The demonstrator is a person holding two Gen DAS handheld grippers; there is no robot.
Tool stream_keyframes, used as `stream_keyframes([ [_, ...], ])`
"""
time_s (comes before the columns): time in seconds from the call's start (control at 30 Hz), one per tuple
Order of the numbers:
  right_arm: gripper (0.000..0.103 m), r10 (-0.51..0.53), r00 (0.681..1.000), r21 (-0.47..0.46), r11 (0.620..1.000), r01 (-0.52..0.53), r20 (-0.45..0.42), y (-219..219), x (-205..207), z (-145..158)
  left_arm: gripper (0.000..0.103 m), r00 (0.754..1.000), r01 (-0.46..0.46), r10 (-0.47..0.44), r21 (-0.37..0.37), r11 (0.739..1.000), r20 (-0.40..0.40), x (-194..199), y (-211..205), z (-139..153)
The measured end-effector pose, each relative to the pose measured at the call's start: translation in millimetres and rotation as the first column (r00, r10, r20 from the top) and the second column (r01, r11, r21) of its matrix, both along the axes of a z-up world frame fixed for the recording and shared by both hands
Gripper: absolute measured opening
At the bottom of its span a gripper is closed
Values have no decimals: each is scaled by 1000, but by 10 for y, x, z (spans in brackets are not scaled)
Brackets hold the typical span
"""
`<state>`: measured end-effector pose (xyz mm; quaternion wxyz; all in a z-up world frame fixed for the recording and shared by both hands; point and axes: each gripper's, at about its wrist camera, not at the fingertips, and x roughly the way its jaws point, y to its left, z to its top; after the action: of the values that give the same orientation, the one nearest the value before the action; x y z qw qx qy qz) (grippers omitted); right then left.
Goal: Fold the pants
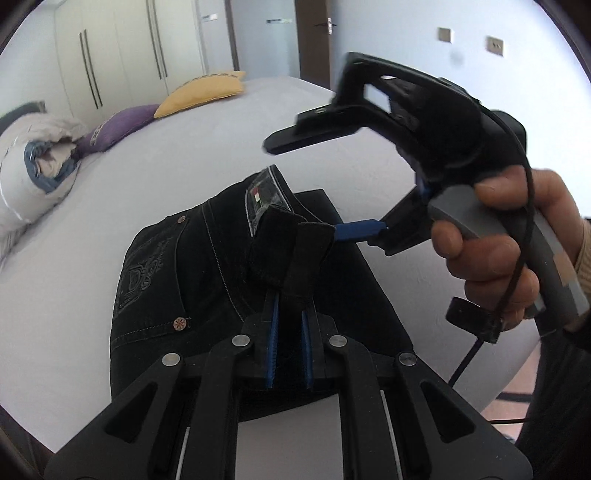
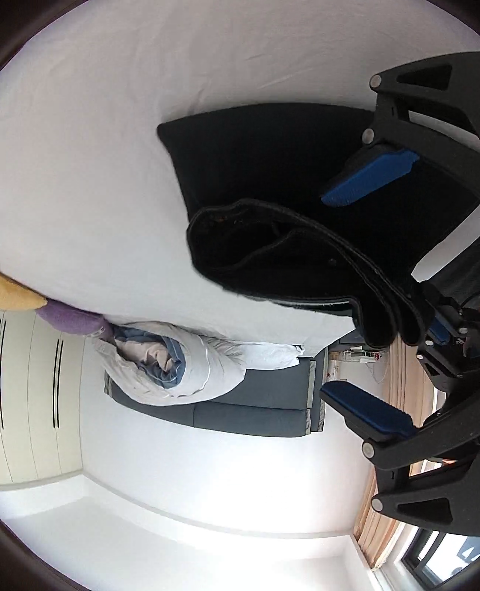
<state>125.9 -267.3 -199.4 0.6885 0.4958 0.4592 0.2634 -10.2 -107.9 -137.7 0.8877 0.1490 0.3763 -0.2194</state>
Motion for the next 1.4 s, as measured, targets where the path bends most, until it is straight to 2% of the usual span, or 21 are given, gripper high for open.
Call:
stream_keyframes([
  [0.07, 97, -5, 997, -38, 999, 2, -76, -19, -7, -161, 9, 999, 22, -23, 41, 999, 27, -67, -94, -38],
  [0.1, 88, -8, 994, -46, 999, 3, -107, -34, -14, -243, 9, 998, 31, -34, 65, 997, 44, -112, -135, -64],
  [0.17, 81, -18, 992, -32, 999, 15, -125, -37, -40, -342, 9, 996, 43, -52, 113, 993, 71, -52, -158, -96],
  [0.23, 79, -26, 993, 6, 1000, 27, -112, -64, -44, -336, 9, 994, 57, -70, 150, 987, 83, -70, -183, -132],
  [0.27, 73, -22, 994, 5, 1000, 22, -103, -49, -26, -345, 9, 992, 68, -85, 175, 982, 94, -95, -219, -165],
  [0.3, 60, -5, 996, -13, 1000, 4, -89, -38, -14, -311, 9, 990, 78, -98, 192, 978, 102, -121, -246, -189],
  [0.37, 44, 28, 997, -82, 996, -34, -68, -1, -8, -241, 9, 985, 98, -126, 219, 971, 120, -186, -288, -222],
  [0.43, 36, 35, 998, -139, 989, -40, -43, -2, -41, -179, 9, 981, 113, -145, 231, 966, 129, -210, -285, -231],
  [0.5, 25, 13, 999, -155, 988, -18, -32, -47, -128, -181, 9, 979, 128, -158, 221, 967, 126, -209, -281, -233],
  [0.7, 23, -58, 997, -149, 987, 51, -43, -180, -375, -411, 9, 974, 190, -212, 225, 956, 82, -206, -274, -468],
  [0.8, 19, -63, 996, -141, 988, 55, -55, -226, -390, -534, 9, 978, 196, -206, 216, 956, 25, -102, -244, -668],
  [0.87, 19, -59, 997, -132, 990, 52, -55, -217, -357, -555, 10, 978, 200, -210, 228, 953, 17, -63, -223, -753],
  [0.93, 24, -52, 997, -128, 991, 44, -57, -227, -349, -542, 11, 979, 196, -205, 215, 957, 17, -63, -161, -734],
  [1.1, 44, -73, 997, -162, 985, 66, -36, -350, -364, -356, 13, 984, 170, -165, 95, 981, -62, 97, 149, -528],
  [1.17, 45, -87, 996, -177, 981, 85, 0, -426, -384, -204, 13, 986, 149, -144, 57, 987, -78, 174, 310, -389],
  [1.3, 45, -88, 993, -136, 986, 97, 73, -470, -385, 38, 14, 986, 125, -124, 4, 992, -109, 288, 466, -238],
  [1.4, 45, -49, 993, -120, 991, 62, 108, -322, -330, 155, 15, 984, 134, -132, 9, 991, -121, 272, 394, -317],
])
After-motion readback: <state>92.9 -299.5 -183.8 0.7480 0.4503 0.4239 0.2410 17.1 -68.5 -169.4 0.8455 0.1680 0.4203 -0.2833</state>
